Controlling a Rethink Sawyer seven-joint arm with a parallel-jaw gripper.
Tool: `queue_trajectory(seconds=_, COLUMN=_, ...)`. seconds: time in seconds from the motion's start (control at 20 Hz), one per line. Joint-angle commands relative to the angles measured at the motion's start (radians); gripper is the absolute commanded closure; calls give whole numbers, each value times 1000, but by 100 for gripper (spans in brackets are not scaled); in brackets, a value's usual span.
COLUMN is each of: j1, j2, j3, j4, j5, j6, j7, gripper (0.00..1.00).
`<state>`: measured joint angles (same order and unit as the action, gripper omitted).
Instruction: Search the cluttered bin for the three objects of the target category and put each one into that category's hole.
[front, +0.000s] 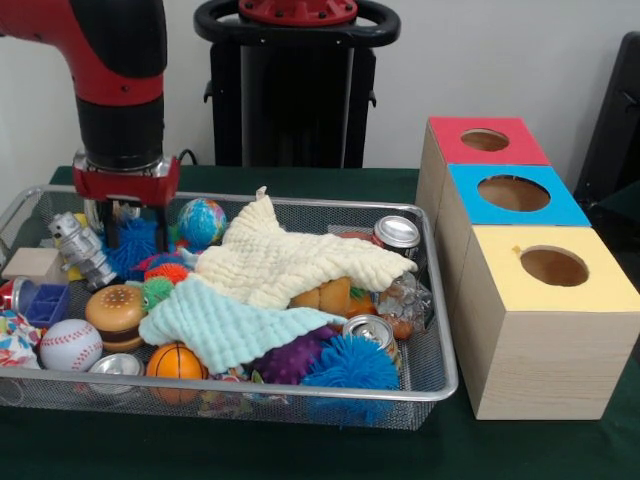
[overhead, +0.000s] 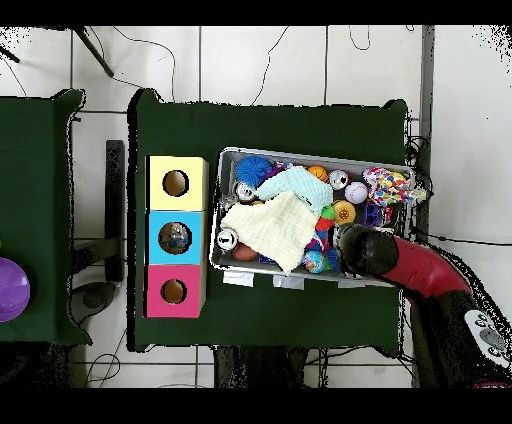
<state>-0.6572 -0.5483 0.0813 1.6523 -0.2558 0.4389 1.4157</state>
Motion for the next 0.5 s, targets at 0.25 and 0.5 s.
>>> queue_trajectory(seconds=0.25, j1=72, j2=-52, j3=64, j4=147, j5=86, j6=25, j7=188, gripper=0)
queue_trajectory(seconds=0.5, j1=133, j2=-55, j3=32, j4=178, j5=123, j6=-23, j7=254, gripper=0)
